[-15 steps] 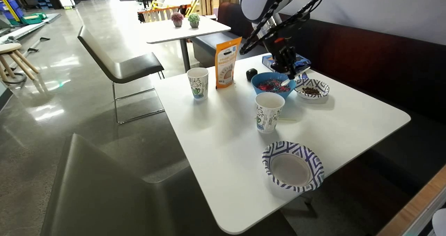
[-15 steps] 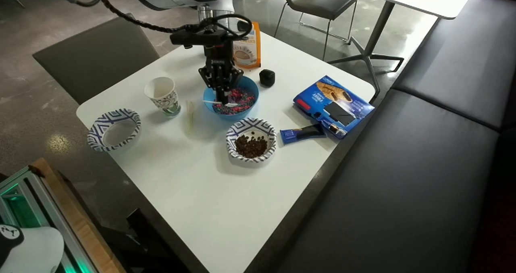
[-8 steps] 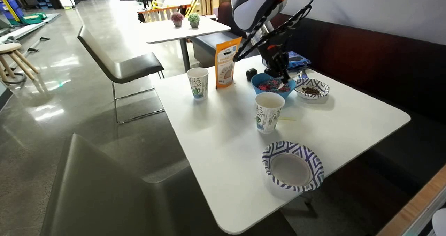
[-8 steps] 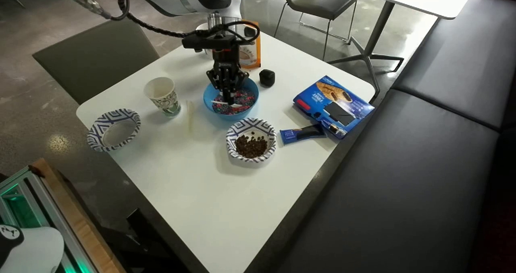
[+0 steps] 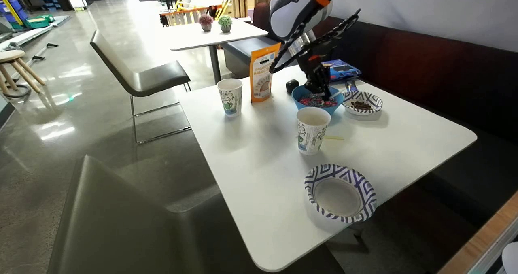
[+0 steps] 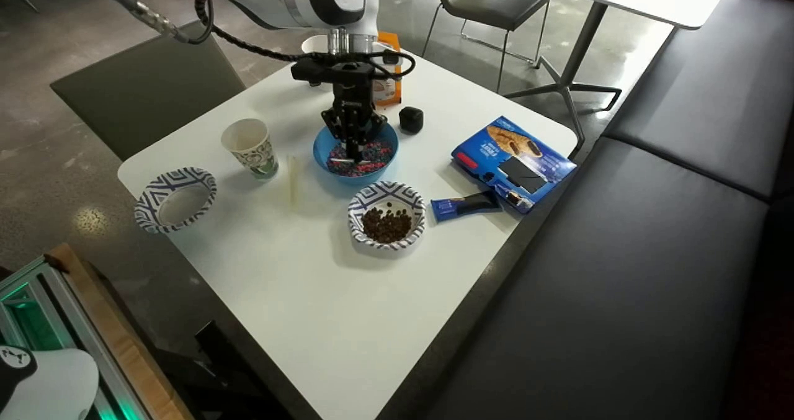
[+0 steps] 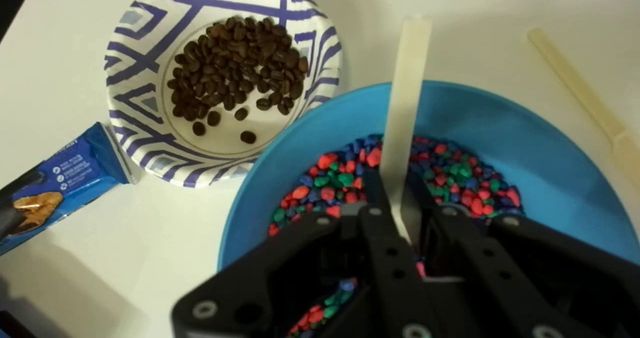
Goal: Put some of the contents of the blue bowl into the paper cup next to the orange packet using the plastic spoon
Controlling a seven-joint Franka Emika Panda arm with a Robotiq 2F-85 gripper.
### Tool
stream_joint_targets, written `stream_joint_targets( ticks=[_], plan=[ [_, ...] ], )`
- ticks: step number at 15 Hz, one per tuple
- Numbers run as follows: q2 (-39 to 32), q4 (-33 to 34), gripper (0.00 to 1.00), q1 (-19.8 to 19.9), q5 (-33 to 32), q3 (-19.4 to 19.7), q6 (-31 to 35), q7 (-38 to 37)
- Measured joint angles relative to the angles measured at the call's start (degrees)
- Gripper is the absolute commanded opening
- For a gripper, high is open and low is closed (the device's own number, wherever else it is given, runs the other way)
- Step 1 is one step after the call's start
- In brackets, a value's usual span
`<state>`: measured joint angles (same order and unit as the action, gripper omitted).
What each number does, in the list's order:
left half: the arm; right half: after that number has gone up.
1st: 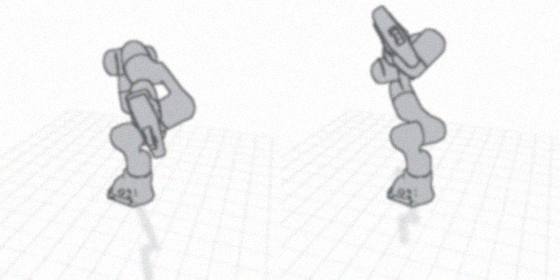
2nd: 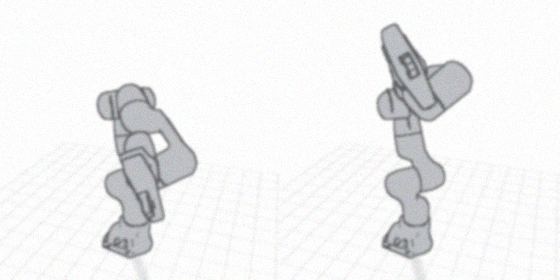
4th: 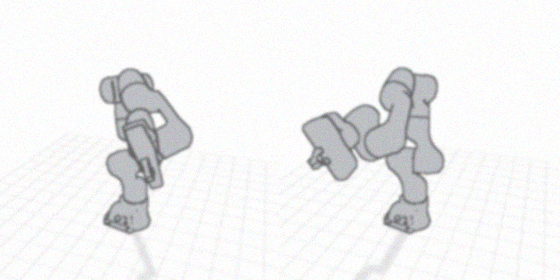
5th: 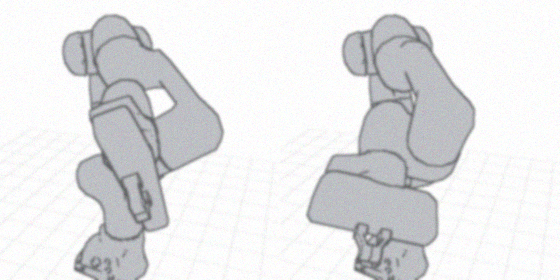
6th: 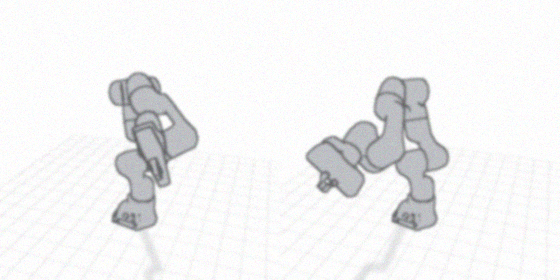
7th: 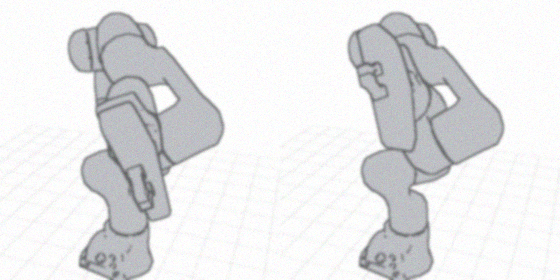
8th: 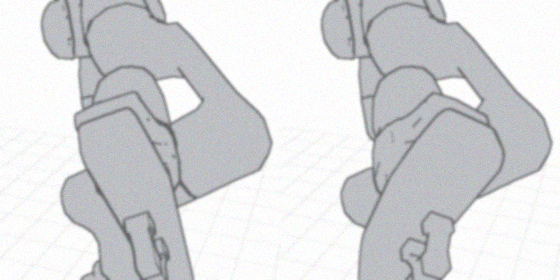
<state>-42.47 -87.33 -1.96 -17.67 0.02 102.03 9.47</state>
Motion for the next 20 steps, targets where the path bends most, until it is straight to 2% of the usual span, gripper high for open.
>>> stream_joint_targets(
  ticks=[12,20],
  plan=[
    [2.2,-4.2,0.04,9.4,8.2,-4.1,9.4,24.7],
    [4.2,-8.4,0.04,13.2,14.5,-5.7,15.0,36.9]
  ],
)
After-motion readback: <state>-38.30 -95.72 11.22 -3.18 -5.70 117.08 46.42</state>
